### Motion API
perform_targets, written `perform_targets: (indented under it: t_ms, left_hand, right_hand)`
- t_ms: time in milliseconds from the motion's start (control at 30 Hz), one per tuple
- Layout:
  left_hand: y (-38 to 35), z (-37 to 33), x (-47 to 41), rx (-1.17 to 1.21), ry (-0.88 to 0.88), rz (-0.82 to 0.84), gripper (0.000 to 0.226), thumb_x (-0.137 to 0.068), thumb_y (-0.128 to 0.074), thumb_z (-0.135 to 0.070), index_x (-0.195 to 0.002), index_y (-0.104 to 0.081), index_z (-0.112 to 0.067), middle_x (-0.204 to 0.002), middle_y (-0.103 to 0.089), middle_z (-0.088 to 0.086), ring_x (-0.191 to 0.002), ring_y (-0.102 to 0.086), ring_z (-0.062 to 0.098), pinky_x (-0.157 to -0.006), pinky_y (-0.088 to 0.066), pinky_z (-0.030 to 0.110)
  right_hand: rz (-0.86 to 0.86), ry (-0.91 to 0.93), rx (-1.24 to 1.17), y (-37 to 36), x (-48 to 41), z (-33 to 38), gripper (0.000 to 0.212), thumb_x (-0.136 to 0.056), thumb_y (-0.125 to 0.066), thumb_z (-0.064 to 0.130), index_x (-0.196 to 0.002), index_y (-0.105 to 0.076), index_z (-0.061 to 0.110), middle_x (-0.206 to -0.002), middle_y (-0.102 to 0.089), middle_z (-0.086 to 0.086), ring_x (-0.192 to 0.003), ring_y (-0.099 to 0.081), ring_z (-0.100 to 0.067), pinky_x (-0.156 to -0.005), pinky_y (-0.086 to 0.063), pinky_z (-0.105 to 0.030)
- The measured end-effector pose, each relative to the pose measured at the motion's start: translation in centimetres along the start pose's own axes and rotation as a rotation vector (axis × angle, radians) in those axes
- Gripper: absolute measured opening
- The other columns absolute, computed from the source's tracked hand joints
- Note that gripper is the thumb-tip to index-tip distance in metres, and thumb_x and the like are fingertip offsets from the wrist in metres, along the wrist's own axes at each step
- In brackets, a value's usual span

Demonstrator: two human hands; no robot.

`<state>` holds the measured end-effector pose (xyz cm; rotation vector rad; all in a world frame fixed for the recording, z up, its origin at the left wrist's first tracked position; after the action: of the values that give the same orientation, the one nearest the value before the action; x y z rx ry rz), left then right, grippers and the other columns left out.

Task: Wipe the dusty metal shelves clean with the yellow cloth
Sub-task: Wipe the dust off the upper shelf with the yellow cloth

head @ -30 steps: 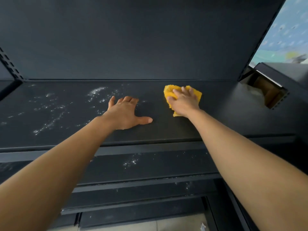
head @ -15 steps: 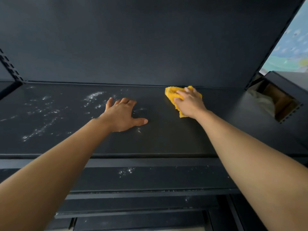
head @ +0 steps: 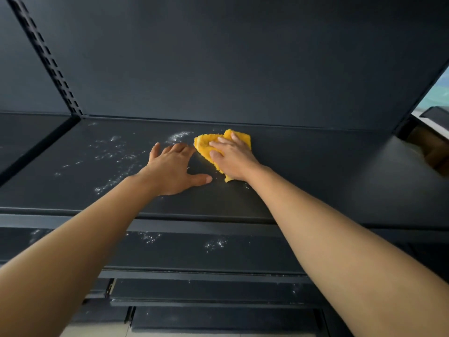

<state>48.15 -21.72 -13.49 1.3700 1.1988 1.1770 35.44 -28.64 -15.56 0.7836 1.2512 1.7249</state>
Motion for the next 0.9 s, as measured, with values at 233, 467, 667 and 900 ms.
perform_targets:
  t_ms: [233, 467, 667, 900]
  left_hand:
    - [-0.5, 0.4, 0.8, 0.0, -0.07, 0.06, 0.087, -0.082, -0.042, -0.069, -0.15, -0.014, -0.021, -0.157, -0.016, 0.001, -0.146, -0.011, 0.02, -0.118, 0.006, 0.046]
    - [-0.5, 0.4, 2.1, 0.031, -0.161, 0.025, 0.083, -0.084, -0.044, -0.065, -0.148, -0.019, -0.019, -0.155, -0.02, 0.002, -0.144, -0.016, 0.021, -0.118, 0.005, 0.045]
    - [-0.1, 3.3, 4.0, 0.032, -0.146, 0.015, 0.083, -0.084, -0.044, -0.065, -0.149, -0.018, -0.02, -0.155, -0.02, 0.001, -0.144, -0.015, 0.02, -0.118, 0.004, 0.045]
    - [0.1, 6.7, 4.9, -0.004, -0.11, 0.048, 0.085, -0.083, -0.044, -0.067, -0.15, -0.015, -0.022, -0.157, -0.018, 0.001, -0.145, -0.01, 0.022, -0.118, 0.004, 0.045]
  right_hand:
    - [0.011, -0.089, 0.01, 0.6, 3.9, -0.6, 0.047, -0.102, -0.022, 0.038, -0.149, -0.025, 0.029, -0.16, -0.009, 0.002, -0.148, 0.003, -0.025, -0.119, -0.003, -0.042]
    - [-0.032, -0.351, 0.009, 1.7, 7.0, -4.1, 0.05, -0.101, -0.024, 0.042, -0.149, -0.022, 0.031, -0.16, -0.006, 0.004, -0.148, 0.005, -0.024, -0.119, -0.001, -0.04]
    - [0.0, -0.3, 0.046, -0.3, 5.0, 1.6, 0.053, -0.099, -0.024, 0.042, -0.15, -0.019, 0.029, -0.161, -0.005, 0.004, -0.148, 0.007, -0.025, -0.119, -0.004, -0.044]
    - [-0.03, -0.143, 0.046, -2.8, 3.4, 9.0, 0.052, -0.1, -0.025, 0.042, -0.15, -0.022, 0.027, -0.16, -0.01, 0.002, -0.148, 0.004, -0.026, -0.12, -0.003, -0.044]
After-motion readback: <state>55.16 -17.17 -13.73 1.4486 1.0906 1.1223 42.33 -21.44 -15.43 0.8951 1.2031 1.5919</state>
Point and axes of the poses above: each hand's wrist, its own x-axis away from the middle knuckle, its own y-axis out of the back of the hand, z = x × y, the point moved 5 cm from there along -x, towards the middle knuckle
